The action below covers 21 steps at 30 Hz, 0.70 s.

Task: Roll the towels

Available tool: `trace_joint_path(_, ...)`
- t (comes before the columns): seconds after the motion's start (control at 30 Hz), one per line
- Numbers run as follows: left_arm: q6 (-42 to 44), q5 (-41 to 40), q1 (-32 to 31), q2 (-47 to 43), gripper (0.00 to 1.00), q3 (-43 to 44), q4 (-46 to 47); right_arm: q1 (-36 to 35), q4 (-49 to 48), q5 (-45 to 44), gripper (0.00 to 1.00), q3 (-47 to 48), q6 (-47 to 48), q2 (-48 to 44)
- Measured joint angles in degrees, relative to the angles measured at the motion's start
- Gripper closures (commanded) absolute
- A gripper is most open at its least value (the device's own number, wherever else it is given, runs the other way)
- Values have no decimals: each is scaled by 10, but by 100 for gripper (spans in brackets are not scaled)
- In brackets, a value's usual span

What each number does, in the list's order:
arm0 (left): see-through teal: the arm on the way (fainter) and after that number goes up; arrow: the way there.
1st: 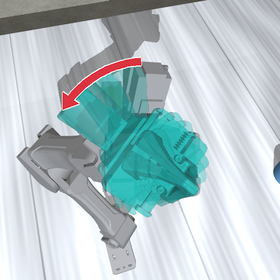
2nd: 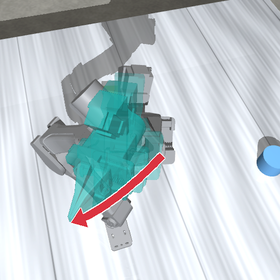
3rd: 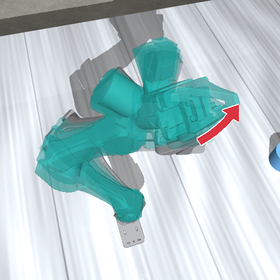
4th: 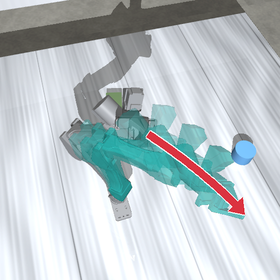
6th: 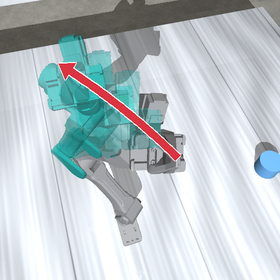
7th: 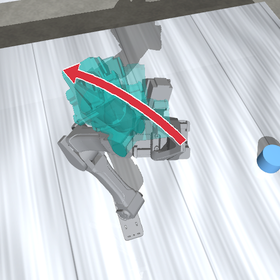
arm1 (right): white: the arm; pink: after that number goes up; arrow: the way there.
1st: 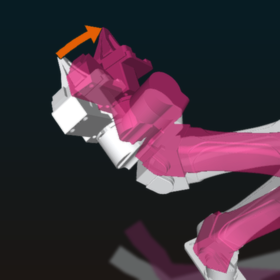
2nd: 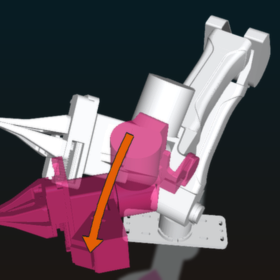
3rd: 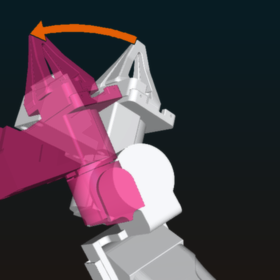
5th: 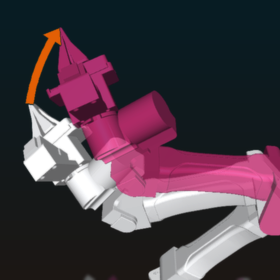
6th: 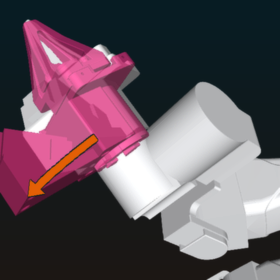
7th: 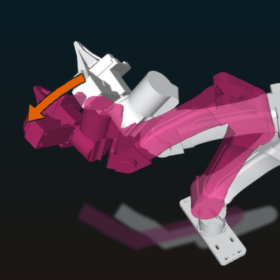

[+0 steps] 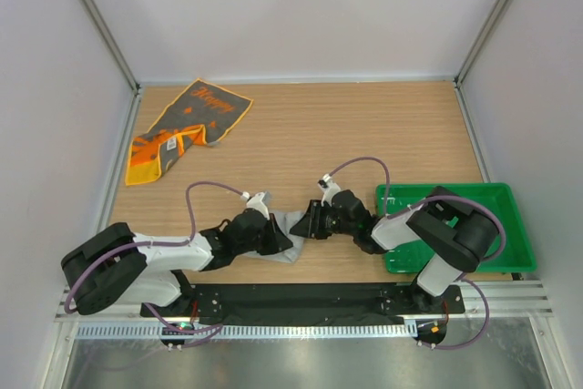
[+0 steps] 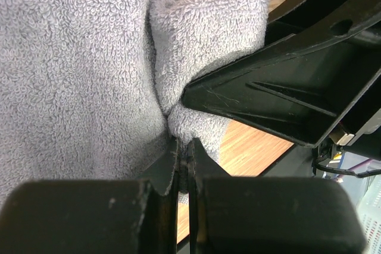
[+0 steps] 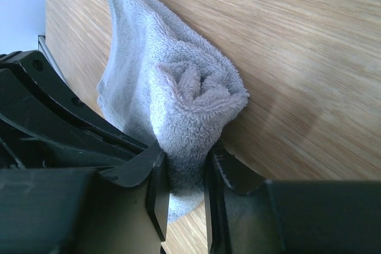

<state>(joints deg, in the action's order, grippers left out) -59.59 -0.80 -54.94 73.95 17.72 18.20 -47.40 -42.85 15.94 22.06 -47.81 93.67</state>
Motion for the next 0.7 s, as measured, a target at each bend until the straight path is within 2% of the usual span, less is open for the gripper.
trace_joint_path(0.27, 11, -2, -1, -1, 98, 23, -45, -3, 59, -13, 95, 6, -2, -33)
trace_joint_path(0.4, 16, -2, -1, 1, 95, 31, -59, -8, 97, -23, 99, 14, -2, -49)
trace_joint_path(0.6, 23, -7, -1, 2, 80, 50, -97, -16, 184, -42, 99, 37, 1, -81)
trace_joint_path(0.63, 25, -8, -2, 1, 73, 53, -103, -17, 198, -44, 99, 40, 1, -85)
trace_joint_path(0.7, 32, -16, -2, -4, 67, 60, -127, -20, 236, -51, 99, 53, 1, -95)
